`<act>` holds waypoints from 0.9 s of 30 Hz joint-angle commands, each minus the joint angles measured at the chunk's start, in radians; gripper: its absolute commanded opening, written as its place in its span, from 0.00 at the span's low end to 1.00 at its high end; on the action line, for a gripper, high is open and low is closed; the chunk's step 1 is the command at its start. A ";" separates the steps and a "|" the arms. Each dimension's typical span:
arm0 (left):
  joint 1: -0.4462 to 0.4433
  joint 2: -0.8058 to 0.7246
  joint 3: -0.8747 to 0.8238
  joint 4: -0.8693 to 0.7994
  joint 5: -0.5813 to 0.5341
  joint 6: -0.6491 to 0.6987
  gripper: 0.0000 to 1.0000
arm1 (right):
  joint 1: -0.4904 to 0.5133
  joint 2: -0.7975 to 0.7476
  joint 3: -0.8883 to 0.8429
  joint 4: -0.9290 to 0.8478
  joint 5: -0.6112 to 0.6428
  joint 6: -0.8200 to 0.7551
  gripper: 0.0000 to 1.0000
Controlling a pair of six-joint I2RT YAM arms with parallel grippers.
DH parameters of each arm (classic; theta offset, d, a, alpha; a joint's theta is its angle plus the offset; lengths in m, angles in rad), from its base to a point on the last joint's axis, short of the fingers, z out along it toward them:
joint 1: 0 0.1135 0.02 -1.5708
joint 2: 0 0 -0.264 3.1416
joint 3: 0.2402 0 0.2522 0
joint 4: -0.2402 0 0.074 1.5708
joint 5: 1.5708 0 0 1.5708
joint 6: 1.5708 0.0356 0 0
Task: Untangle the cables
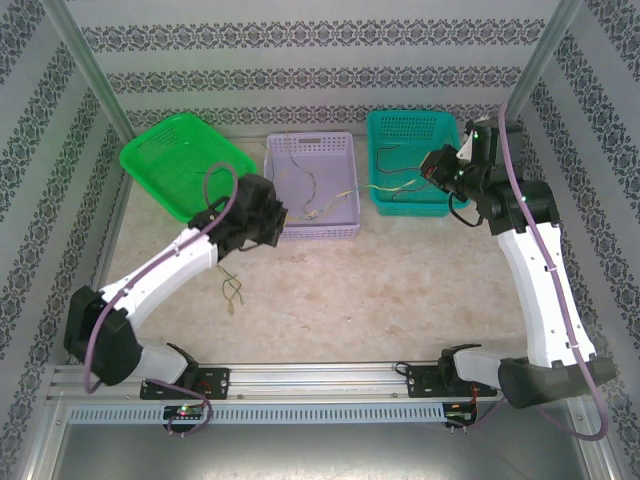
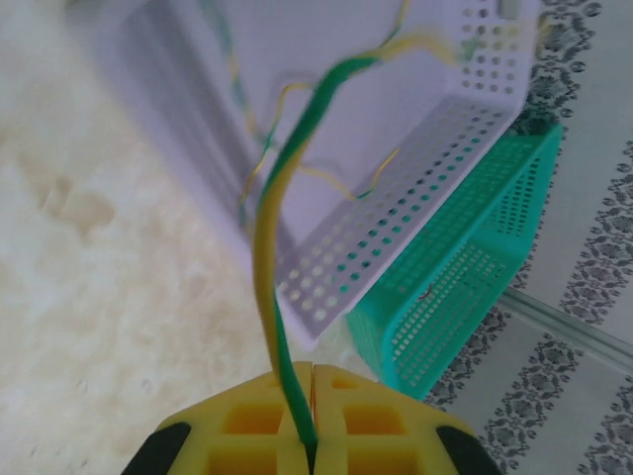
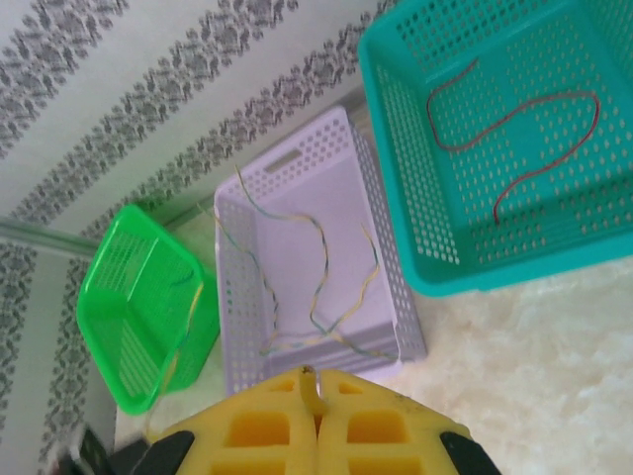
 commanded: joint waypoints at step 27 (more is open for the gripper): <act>0.081 0.665 0.610 -0.319 0.030 1.099 0.00 | 0.236 0.957 0.573 -0.011 -0.035 -0.294 0.00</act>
